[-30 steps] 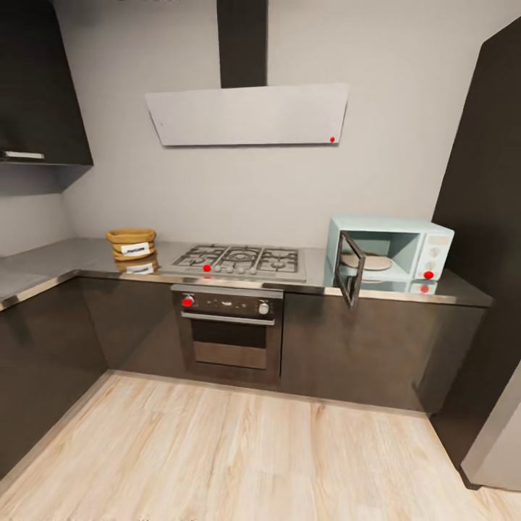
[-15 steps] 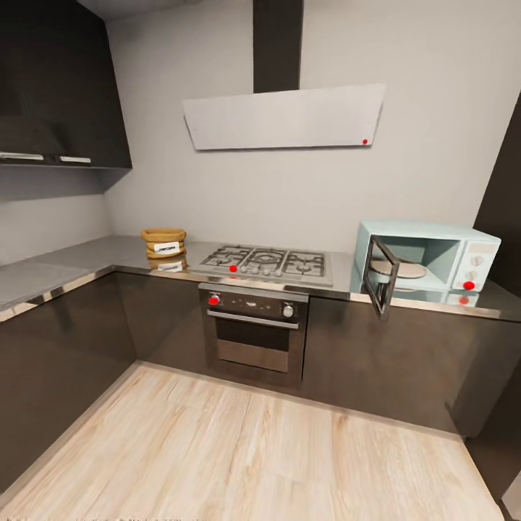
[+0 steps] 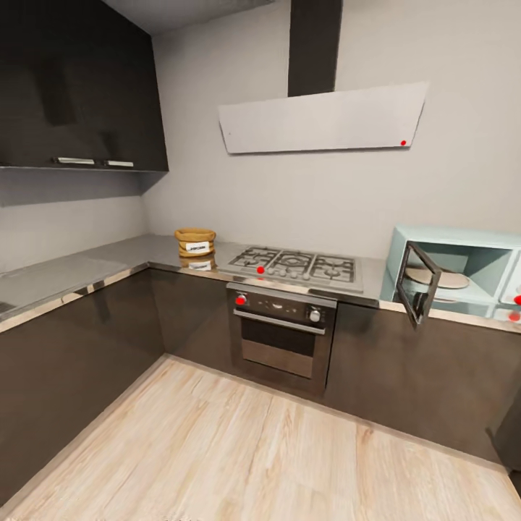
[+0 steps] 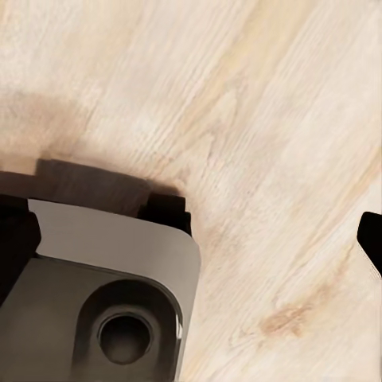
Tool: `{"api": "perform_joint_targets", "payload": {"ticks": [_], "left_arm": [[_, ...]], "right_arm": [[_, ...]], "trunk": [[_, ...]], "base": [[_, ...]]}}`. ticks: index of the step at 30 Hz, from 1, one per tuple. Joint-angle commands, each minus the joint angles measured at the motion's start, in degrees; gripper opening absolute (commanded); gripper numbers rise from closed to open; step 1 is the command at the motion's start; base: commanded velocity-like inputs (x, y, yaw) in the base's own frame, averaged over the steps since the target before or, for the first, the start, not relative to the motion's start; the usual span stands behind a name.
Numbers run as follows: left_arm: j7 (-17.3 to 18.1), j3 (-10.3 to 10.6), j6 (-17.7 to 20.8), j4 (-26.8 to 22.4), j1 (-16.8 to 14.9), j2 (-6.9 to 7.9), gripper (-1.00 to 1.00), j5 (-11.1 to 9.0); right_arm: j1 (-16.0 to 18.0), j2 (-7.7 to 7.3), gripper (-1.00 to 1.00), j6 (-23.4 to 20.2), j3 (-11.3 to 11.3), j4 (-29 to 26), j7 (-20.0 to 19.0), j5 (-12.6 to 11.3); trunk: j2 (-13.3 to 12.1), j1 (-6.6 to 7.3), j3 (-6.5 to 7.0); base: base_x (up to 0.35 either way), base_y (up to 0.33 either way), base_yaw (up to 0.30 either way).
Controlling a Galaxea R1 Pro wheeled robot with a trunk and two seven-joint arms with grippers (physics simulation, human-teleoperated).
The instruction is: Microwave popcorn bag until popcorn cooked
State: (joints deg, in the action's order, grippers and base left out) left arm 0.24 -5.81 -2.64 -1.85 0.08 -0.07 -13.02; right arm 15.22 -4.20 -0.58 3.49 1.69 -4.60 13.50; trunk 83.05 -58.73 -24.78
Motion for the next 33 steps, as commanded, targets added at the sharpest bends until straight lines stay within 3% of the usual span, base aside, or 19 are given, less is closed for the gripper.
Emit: {"api": "perform_joint_targets", "payload": {"ticks": [1,9,20,33], "left_arm": [[0.02,-0.44,-0.09,-0.04,0.01,-0.01,1.0,0.01],[0.02,-0.43,-0.09,-0.04,0.01,-0.01,1.0,0.01],[0.11,-0.42,-0.09,-0.07,0.01,-0.01,1.0,0.01],[0.46,-0.42,-0.06,-0.08,0.01,-0.01,1.0,0.04]], "right_arm": [[0.07,-0.02,1.0,-0.05,0.38,0.07,-0.15,0.48],[0.07,-0.07,1.0,-0.01,0.38,0.07,-0.14,0.38],[0.07,-0.14,1.0,-0.07,0.38,0.07,-0.23,0.37],[0.07,1.35,1.0,0.14,0.68,-0.1,-0.23,0.48]], "trunk": [[0.03,0.0,-0.01],[0.03,0.0,0.28],[0.03,0.0,0.31],[0.03,0.0,0.31]], "base": [[0.0,0.0,0.252],[0.0,0.0,0.239],[0.006,0.0,0.019],[0.299,0.0,0.0]]}}
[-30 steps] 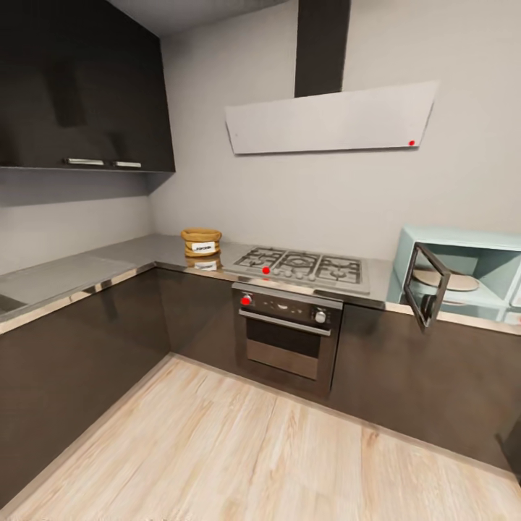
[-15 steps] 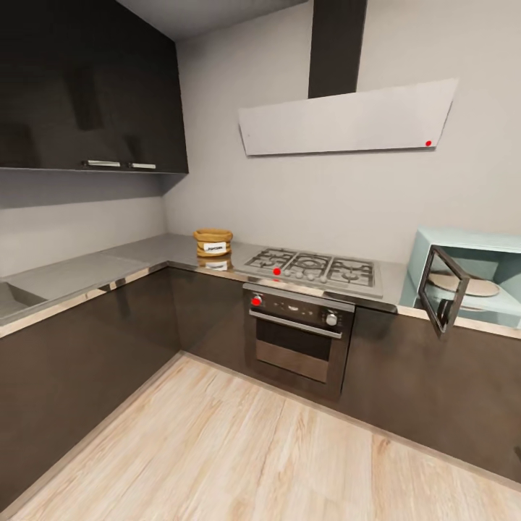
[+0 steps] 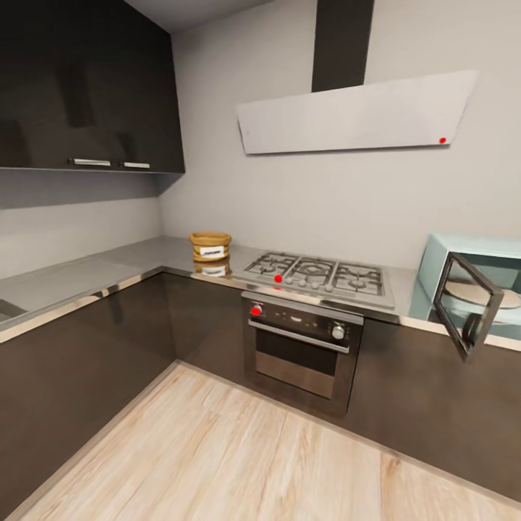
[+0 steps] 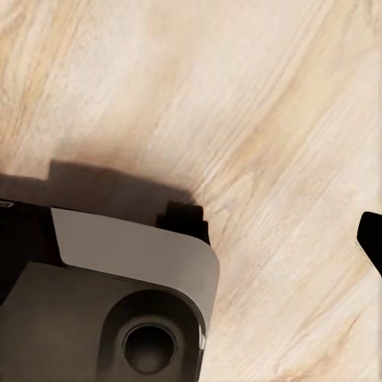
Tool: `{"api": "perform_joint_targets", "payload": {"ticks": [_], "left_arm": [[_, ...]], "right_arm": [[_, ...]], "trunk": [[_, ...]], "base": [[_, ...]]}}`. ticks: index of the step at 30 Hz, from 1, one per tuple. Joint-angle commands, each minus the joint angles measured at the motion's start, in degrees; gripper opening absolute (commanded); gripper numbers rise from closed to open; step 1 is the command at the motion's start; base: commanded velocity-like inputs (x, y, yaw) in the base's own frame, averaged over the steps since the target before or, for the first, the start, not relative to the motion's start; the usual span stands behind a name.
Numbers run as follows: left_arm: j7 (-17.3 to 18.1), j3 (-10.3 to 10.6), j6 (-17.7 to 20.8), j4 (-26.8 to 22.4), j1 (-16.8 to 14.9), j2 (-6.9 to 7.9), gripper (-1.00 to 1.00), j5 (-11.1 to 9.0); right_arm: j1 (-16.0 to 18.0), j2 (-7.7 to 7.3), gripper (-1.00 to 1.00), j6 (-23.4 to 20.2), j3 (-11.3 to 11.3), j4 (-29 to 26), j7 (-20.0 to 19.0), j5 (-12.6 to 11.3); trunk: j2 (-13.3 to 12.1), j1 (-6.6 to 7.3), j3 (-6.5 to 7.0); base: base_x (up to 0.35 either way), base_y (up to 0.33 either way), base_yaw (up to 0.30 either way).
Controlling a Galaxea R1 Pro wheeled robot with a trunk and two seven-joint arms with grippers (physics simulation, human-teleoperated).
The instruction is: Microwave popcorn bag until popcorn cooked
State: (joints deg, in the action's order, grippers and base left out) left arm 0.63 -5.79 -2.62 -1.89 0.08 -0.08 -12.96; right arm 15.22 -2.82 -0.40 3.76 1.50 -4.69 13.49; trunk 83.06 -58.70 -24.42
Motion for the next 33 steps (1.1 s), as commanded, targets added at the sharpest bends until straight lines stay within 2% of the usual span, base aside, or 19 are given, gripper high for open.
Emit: {"api": "perform_joint_targets", "payload": {"ticks": [1,28,33], "left_arm": [[0.07,-0.4,-0.1,-0.05,0.01,-0.01,1.0,0.02],[-0.02,-0.31,-0.14,-0.05,0.01,-0.01,1.0,0.25],[-0.02,-0.28,-0.19,-0.05,0.01,-0.01,1.0,0.22]], "right_arm": [[0.07,0.01,1.0,-0.04,0.43,0.08,-0.14,0.48],[0.07,0.03,1.0,-0.04,0.45,0.08,-0.14,0.47],[0.07,0.18,1.0,-0.37,0.59,0.23,-0.43,-0.17]], "trunk": [[0.02,-0.03,-0.05],[0.02,-0.03,-0.05],[0.02,-0.03,-0.05]], "base": [[0.312,0.0,0.0],[0.238,0.0,0.0],[0.176,0.0,0.0]]}}
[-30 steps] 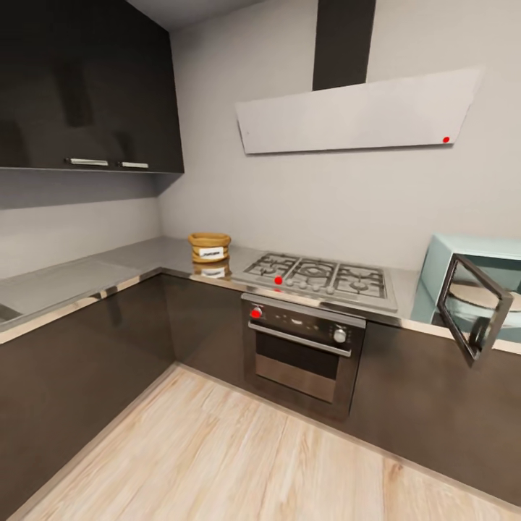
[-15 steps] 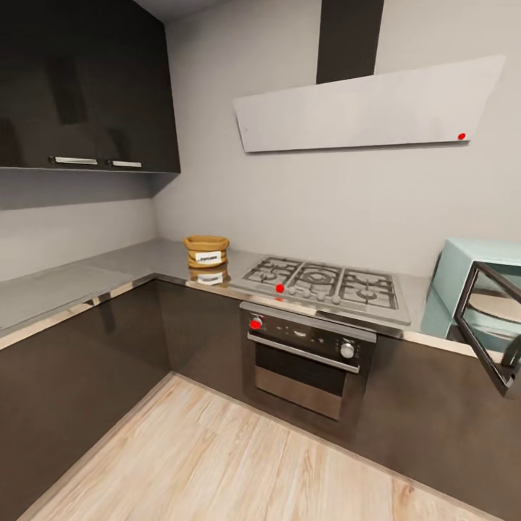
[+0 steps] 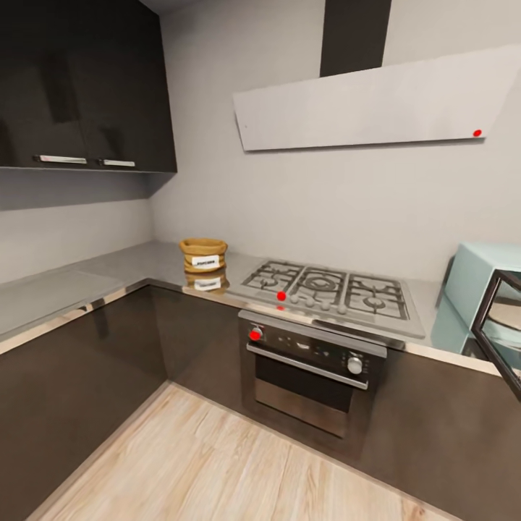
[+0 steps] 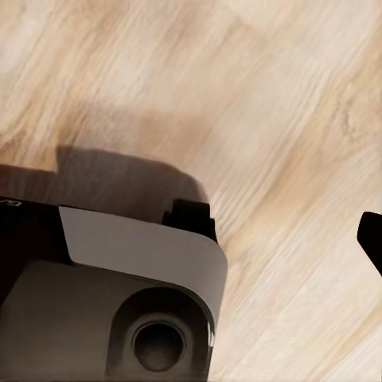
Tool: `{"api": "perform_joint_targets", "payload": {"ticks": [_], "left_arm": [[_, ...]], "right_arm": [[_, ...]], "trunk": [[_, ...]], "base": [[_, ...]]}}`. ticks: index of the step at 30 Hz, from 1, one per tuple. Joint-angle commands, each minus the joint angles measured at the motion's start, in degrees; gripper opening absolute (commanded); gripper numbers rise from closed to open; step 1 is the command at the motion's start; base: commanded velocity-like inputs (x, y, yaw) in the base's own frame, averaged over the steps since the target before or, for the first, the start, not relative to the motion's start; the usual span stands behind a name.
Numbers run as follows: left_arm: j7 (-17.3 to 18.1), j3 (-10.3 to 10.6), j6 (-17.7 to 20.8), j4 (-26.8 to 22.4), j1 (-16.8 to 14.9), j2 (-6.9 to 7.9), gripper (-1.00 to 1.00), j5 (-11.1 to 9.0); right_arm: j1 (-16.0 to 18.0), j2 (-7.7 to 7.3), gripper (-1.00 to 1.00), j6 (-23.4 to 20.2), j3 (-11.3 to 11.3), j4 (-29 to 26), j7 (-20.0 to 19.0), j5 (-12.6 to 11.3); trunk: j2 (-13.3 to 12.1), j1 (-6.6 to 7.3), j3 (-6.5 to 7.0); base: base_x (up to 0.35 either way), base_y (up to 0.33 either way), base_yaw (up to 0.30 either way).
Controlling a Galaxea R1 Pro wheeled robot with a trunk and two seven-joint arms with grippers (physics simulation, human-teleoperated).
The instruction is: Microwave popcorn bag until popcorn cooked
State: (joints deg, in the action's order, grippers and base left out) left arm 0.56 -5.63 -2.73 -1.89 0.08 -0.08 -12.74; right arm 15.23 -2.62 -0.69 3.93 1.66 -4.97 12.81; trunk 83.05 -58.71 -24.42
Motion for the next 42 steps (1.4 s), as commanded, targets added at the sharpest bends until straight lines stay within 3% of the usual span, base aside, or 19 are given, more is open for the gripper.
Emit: {"api": "perform_joint_targets", "payload": {"ticks": [1,33,42], "left_arm": [[0.06,-0.44,-0.08,-0.05,0.01,-0.01,1.0,-0.02],[0.06,-0.38,0.0,-0.05,0.01,-0.01,1.0,-0.1],[0.15,-0.35,0.05,-0.05,0.01,0.16,1.0,-0.04]], "right_arm": [[0.07,-0.02,1.0,-0.15,0.44,0.08,-0.2,0.44],[0.07,-0.02,1.0,0.23,0.14,0.1,0.05,1.14],[0.07,-0.2,1.0,1.28,-0.05,0.07,-0.37,1.48]], "trunk": [[0.03,-0.02,-0.05],[0.03,-0.02,-0.05],[0.03,-0.02,-0.05]], "base": [[0.139,0.0,0.0],[0.007,0.0,0.247],[0.271,0.0,0.066]]}}
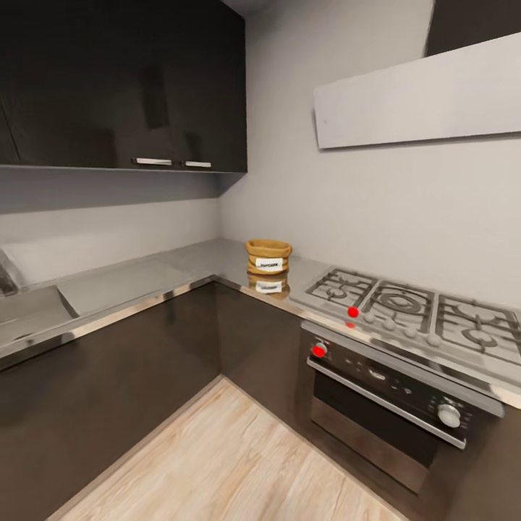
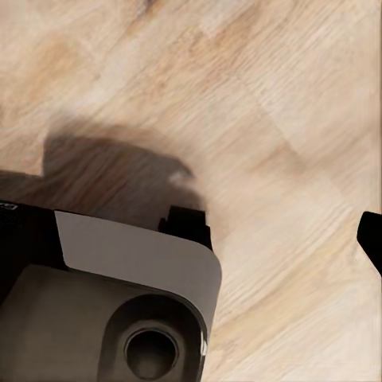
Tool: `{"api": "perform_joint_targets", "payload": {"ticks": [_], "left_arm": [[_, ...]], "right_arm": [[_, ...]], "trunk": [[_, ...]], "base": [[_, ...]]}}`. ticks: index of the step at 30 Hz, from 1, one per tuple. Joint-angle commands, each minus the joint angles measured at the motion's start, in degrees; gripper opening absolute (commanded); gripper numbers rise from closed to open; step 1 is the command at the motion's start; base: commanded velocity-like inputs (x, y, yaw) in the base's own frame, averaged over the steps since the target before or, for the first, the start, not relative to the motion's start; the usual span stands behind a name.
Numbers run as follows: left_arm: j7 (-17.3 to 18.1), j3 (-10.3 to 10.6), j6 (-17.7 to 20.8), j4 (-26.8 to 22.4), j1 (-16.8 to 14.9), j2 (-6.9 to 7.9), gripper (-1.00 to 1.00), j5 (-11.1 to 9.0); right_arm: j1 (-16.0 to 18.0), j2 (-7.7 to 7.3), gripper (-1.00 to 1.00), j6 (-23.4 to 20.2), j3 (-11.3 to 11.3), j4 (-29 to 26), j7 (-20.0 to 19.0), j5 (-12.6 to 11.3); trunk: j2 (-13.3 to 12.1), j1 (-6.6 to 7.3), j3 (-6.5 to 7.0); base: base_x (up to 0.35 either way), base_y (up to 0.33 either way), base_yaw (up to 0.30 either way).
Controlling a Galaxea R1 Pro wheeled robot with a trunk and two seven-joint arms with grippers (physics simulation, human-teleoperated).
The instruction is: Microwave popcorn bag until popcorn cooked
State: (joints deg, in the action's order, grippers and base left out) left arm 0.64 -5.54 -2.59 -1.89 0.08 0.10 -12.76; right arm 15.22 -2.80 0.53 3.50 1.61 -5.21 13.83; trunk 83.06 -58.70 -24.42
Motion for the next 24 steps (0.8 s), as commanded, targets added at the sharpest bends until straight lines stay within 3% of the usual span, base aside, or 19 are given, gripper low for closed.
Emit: {"api": "perform_joint_targets", "payload": {"ticks": [1,24], "left_arm": [[0.07,-0.44,-0.06,-0.05,0.01,-0.07,1.0,0.0],[0.07,-0.35,-0.13,-0.04,0.01,-0.18,1.0,0.19]], "right_arm": [[0.08,-0.02,1.0,0.11,0.37,0.12,-0.29,0.48],[0.08,0.07,1.0,0.11,0.28,0.14,-0.66,0.5]], "trunk": [[0.02,-0.03,-0.05],[0.02,-0.03,-0.05]], "base": [[0.321,0.0,0.0],[0.319,0.0,0.0]]}}
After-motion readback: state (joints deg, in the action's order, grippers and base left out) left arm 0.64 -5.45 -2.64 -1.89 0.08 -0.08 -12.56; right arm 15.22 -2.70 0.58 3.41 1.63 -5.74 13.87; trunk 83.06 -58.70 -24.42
